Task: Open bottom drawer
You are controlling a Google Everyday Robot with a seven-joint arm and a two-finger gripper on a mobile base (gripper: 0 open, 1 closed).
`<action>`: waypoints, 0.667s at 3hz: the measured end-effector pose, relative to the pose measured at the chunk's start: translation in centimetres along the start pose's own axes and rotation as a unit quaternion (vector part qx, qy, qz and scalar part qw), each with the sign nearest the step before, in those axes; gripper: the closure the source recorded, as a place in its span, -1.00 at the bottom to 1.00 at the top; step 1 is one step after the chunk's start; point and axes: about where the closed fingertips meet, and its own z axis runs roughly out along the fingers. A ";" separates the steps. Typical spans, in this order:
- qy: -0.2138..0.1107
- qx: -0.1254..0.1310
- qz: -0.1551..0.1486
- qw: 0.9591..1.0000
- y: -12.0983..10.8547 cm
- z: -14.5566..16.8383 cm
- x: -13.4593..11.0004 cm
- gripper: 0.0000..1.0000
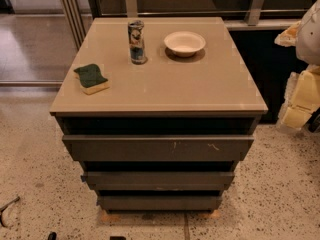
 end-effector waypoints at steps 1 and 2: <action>0.000 0.000 0.000 1.000 0.0 0.0 0.0 -1.00; -0.001 0.000 0.000 1.000 0.1 0.2 0.0 -0.66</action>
Offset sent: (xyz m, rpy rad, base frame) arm 0.0000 0.0000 0.0000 0.0000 0.0000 0.0000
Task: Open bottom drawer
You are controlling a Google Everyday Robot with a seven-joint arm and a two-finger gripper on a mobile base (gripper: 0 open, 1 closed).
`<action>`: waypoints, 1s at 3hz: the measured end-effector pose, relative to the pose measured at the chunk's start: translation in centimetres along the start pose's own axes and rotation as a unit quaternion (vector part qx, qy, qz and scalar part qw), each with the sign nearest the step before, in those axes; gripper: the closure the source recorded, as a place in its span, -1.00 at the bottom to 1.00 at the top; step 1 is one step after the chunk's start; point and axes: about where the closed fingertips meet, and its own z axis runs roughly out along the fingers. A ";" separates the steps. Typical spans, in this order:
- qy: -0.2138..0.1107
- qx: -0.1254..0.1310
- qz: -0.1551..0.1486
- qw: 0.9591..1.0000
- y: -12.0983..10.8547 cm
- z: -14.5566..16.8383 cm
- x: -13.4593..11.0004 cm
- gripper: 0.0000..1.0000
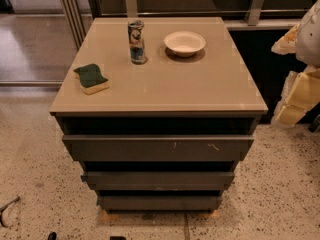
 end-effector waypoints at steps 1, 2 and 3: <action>-0.016 -0.010 -0.005 1.000 1.4 2.8 0.5 -0.19; -0.055 -0.039 -0.012 0.998 4.2 9.1 0.5 0.27; -0.070 -0.107 -0.012 0.992 9.0 20.5 1.3 0.89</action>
Offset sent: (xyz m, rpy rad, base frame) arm -0.0277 0.0430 -0.2494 0.2251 0.1475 0.1156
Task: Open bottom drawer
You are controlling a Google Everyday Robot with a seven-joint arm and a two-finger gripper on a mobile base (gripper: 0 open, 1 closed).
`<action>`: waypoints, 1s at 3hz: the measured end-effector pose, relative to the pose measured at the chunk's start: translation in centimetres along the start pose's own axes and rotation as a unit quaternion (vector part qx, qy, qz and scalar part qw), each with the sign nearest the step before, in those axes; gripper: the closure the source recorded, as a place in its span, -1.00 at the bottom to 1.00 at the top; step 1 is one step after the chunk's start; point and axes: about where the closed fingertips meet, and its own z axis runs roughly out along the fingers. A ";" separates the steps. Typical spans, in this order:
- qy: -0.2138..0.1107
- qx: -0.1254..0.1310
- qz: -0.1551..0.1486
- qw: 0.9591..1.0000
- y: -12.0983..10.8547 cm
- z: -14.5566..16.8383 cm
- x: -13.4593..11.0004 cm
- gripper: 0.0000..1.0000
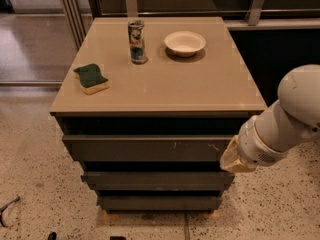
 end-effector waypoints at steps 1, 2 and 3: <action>0.005 0.001 0.001 1.000 0.4 -0.6 0.1 1.00; 0.004 0.002 -0.006 1.000 0.4 0.3 0.6 1.00; 0.007 -0.017 -0.018 1.000 2.6 9.0 4.5 1.00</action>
Offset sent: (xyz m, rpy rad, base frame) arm -0.0088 -0.0074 -0.0469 -0.0055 0.0133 0.0248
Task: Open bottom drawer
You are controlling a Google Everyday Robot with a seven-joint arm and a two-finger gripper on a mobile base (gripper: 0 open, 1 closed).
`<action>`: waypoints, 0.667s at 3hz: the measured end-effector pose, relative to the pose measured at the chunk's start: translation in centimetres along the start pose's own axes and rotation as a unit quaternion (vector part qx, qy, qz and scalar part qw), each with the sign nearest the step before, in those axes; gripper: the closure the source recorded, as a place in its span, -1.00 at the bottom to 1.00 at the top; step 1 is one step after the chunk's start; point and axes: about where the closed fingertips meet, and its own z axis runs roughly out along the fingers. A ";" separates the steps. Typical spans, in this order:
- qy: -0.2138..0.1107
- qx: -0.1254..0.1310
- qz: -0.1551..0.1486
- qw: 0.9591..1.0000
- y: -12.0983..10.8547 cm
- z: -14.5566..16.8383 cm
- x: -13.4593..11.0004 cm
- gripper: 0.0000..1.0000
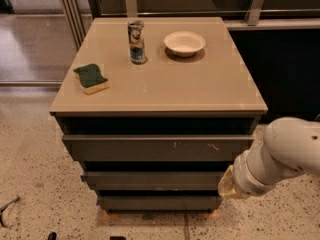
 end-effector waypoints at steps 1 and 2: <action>-0.015 -0.028 0.010 0.999 1.8 9.4 3.1 1.00; -0.035 -0.065 0.026 0.997 2.6 17.1 5.2 1.00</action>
Offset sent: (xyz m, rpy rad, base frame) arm -0.0296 0.0205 -0.2938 0.1790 0.2568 -0.0131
